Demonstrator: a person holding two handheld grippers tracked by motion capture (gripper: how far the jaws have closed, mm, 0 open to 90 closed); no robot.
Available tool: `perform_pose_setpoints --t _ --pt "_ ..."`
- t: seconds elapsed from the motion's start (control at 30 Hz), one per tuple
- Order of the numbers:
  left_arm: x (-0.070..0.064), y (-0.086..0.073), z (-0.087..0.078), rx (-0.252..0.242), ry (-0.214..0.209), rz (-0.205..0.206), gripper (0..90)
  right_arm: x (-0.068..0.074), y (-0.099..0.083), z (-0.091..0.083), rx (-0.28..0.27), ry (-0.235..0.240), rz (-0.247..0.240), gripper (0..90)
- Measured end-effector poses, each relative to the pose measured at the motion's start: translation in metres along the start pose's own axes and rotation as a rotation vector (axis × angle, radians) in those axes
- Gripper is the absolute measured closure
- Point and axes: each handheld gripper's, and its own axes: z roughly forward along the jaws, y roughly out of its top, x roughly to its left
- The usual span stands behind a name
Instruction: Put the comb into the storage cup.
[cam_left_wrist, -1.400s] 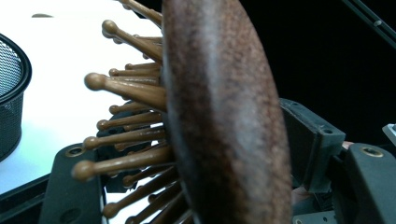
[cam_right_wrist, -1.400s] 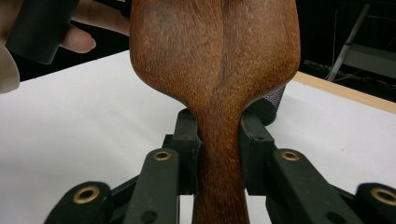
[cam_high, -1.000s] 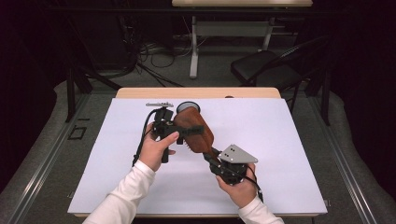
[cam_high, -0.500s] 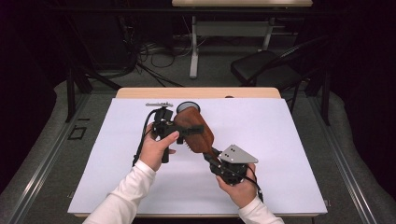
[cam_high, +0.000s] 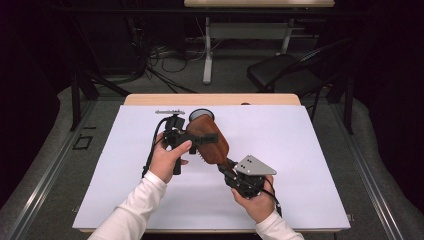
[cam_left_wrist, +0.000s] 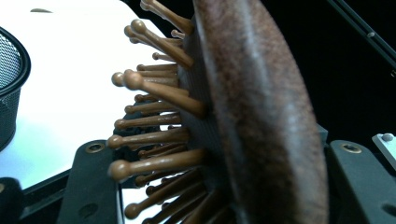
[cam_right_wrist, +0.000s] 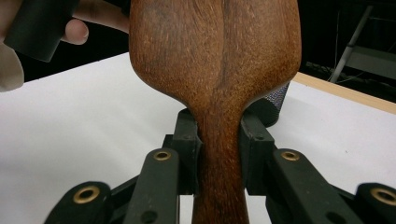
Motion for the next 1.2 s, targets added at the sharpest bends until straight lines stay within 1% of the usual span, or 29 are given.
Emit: perform_pose_setpoints --t 0.67,0.73,0.9,1.2 --pt "0.0016 -0.0009 -0.0012 0.009 -0.029 -0.038 43.1 0.0003 -0.0018 0.0011 -0.003 0.005 -0.004 71.7" --pt "0.0021 -0.0007 -0.0013 0.013 -0.039 -0.046 43.7 0.0003 -0.0019 0.0010 -0.003 0.005 -0.005 71.7" --pt "0.0038 -0.0007 -0.0016 0.020 -0.048 -0.064 44.3 0.0002 -0.0019 0.0011 -0.002 0.007 -0.007 71.6" --pt "0.0038 -0.0012 -0.0017 0.018 -0.049 -0.082 45.0 0.0003 -0.0019 0.0010 -0.003 0.006 -0.008 71.7"
